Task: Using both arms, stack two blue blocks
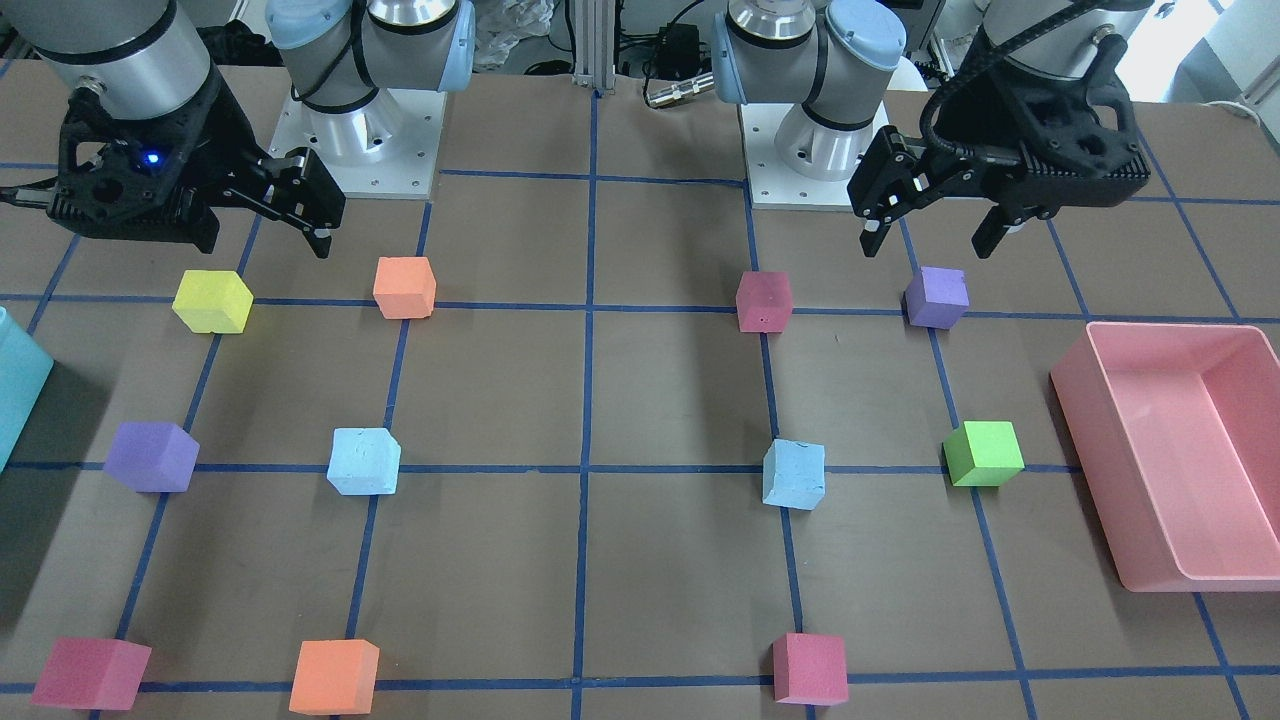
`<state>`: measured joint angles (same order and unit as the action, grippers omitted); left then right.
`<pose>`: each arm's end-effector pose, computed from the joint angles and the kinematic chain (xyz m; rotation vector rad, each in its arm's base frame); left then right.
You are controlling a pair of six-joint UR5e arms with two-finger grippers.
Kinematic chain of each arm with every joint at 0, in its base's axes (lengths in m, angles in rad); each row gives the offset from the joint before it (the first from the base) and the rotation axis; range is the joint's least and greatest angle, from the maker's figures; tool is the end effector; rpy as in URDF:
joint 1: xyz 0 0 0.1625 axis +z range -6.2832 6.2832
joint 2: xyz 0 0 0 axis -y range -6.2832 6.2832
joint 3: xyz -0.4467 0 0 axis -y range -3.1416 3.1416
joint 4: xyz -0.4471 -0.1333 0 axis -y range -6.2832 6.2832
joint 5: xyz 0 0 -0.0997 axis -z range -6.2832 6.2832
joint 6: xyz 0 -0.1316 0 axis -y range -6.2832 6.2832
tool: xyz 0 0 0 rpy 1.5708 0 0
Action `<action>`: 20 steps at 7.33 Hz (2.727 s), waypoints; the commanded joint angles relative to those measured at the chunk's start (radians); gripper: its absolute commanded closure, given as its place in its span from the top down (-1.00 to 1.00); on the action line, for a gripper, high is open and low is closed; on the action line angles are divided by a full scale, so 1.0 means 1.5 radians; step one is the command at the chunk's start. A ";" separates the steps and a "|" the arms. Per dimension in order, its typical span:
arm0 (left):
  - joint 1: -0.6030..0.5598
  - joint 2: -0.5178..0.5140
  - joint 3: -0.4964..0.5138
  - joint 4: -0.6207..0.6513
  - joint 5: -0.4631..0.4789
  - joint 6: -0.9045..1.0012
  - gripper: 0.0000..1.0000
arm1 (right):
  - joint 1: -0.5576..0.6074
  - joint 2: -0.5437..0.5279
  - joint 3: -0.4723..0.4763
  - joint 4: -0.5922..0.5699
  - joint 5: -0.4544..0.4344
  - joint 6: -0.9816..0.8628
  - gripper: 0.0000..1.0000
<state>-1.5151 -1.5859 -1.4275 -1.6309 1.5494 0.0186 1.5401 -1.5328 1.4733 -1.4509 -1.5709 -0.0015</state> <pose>-0.1048 -0.5653 0.5418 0.0567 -3.1204 0.1075 0.1162 -0.5587 0.4981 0.0458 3.1390 0.0948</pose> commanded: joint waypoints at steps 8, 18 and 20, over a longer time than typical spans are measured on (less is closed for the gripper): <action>-0.003 0.000 -0.015 0.004 0.000 -0.022 1.00 | 0.000 0.011 0.009 0.003 -0.001 -0.001 1.00; -0.019 -0.066 -0.210 0.274 -0.008 -0.041 1.00 | 0.001 0.221 0.154 -0.332 -0.002 -0.017 1.00; -0.018 -0.121 -0.266 0.368 -0.007 -0.035 1.00 | 0.001 0.228 0.197 -0.375 0.000 -0.026 1.00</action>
<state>-1.5417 -1.7187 -1.7783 -1.1566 1.5372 -0.0377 1.5417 -1.1985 1.7280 -1.9732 -1.5736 -0.0373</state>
